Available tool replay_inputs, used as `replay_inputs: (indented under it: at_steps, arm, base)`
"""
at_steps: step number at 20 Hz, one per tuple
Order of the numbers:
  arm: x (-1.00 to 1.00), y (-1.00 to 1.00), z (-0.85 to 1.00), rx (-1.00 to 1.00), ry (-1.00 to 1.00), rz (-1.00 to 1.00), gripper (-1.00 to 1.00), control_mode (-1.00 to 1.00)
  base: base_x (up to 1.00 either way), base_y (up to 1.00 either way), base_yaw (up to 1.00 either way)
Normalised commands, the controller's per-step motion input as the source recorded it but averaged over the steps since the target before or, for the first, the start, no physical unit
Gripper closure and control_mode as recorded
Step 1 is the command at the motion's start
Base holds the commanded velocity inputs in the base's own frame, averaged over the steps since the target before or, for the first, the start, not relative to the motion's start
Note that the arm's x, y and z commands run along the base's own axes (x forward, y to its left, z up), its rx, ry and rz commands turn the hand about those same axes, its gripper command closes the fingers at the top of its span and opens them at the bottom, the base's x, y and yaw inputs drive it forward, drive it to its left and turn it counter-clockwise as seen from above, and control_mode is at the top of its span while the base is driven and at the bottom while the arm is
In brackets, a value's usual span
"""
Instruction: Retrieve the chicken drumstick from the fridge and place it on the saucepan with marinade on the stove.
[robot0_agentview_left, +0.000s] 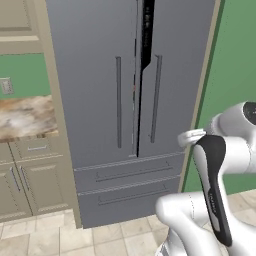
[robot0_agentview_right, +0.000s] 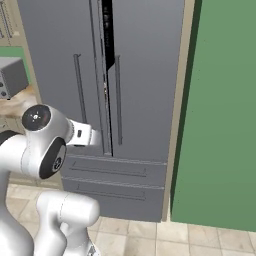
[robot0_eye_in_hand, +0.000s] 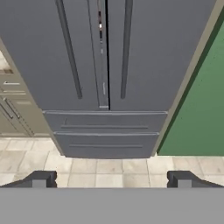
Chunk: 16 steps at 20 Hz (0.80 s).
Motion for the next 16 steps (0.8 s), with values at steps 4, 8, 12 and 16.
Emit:
replay_inputs:
  at_steps: [4, 8, 12, 16]
  arm:
    - [0.38, -0.06, 0.31, 0.01, -0.10, 0.00, -1.00, -1.00]
    - [0.51, -0.02, 0.32, 0.00, 0.03, 0.00, -1.00, -1.00]
    - [0.54, -0.10, 0.34, 0.02, 0.01, 0.00, -1.00, -1.00]
    - [0.63, -0.12, 0.17, 0.02, 0.00, 0.00, -1.00, -1.00]
  base:
    - [0.00, 0.00, 0.00]
    - [0.00, 0.00, 0.00]
    - [0.00, 0.00, 0.00]
    - [0.00, 0.00, 0.00]
